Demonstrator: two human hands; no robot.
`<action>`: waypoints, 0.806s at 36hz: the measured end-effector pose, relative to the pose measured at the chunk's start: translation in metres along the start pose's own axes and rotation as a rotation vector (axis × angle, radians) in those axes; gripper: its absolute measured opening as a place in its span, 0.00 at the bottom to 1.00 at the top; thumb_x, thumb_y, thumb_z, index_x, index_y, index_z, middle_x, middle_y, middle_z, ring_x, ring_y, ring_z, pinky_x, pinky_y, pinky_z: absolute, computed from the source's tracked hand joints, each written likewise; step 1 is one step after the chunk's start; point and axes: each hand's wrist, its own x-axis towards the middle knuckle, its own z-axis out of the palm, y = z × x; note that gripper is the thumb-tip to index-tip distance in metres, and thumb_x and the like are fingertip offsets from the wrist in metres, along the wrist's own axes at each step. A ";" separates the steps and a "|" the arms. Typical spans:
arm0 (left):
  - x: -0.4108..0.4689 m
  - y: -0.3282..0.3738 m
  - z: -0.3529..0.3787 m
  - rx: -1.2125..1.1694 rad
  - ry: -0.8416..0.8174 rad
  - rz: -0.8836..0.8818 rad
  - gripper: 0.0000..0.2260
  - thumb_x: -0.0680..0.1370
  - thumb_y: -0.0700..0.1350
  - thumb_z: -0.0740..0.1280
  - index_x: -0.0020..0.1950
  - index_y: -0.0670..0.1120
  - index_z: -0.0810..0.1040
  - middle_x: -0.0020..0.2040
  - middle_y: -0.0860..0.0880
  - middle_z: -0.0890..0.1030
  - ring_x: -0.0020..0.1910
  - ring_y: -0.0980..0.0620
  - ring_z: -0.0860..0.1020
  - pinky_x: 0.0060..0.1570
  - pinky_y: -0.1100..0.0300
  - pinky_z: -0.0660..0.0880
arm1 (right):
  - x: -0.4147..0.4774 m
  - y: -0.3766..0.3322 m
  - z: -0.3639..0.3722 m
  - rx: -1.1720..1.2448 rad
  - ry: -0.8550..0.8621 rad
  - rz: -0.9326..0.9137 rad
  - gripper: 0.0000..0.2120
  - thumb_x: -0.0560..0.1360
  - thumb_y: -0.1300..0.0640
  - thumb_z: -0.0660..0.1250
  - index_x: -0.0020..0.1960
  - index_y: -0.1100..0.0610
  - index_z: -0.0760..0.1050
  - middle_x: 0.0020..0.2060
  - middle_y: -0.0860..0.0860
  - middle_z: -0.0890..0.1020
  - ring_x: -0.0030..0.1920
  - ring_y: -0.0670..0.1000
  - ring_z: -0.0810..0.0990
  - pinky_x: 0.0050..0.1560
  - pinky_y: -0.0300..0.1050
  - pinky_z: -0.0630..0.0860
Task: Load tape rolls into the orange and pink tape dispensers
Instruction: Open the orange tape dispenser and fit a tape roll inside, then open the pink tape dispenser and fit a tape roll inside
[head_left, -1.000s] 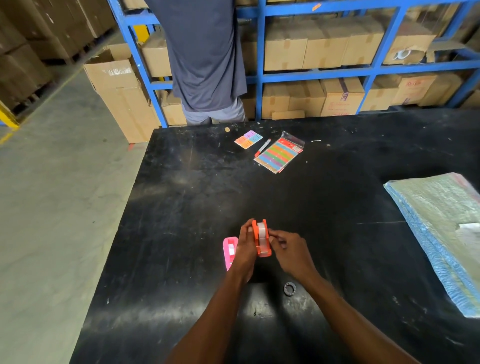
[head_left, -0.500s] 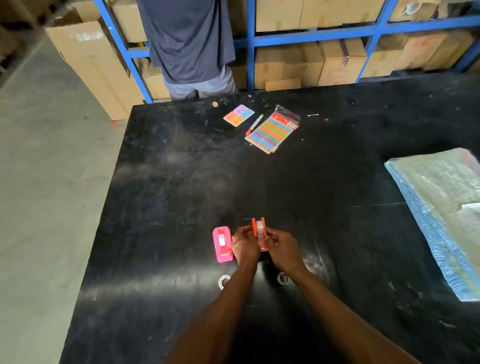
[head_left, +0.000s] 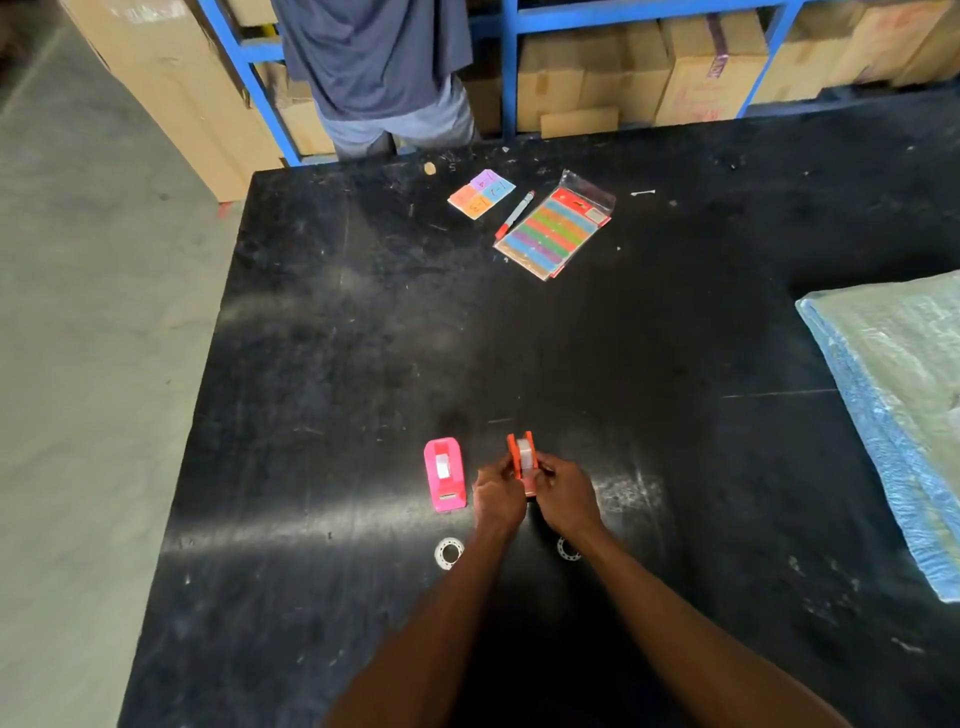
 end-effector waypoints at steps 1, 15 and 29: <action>-0.001 0.001 0.000 -0.002 -0.013 0.011 0.17 0.70 0.55 0.70 0.55 0.49 0.85 0.44 0.49 0.88 0.42 0.53 0.85 0.48 0.47 0.83 | 0.000 0.001 0.000 0.005 0.005 -0.002 0.11 0.80 0.46 0.63 0.56 0.45 0.83 0.44 0.49 0.88 0.43 0.49 0.84 0.43 0.50 0.80; -0.004 0.014 -0.016 0.031 -0.181 -0.008 0.15 0.71 0.49 0.71 0.58 0.49 0.84 0.47 0.48 0.87 0.47 0.50 0.85 0.52 0.50 0.82 | 0.001 0.011 0.001 -0.045 -0.035 -0.029 0.14 0.77 0.55 0.63 0.60 0.46 0.81 0.47 0.49 0.88 0.45 0.49 0.85 0.47 0.53 0.82; -0.024 0.035 -0.035 0.031 -0.283 0.058 0.18 0.78 0.42 0.66 0.68 0.49 0.72 0.61 0.49 0.80 0.51 0.58 0.83 0.51 0.65 0.78 | 0.001 0.012 0.000 -0.116 0.045 0.016 0.18 0.77 0.53 0.63 0.65 0.52 0.76 0.60 0.53 0.83 0.59 0.55 0.82 0.61 0.55 0.77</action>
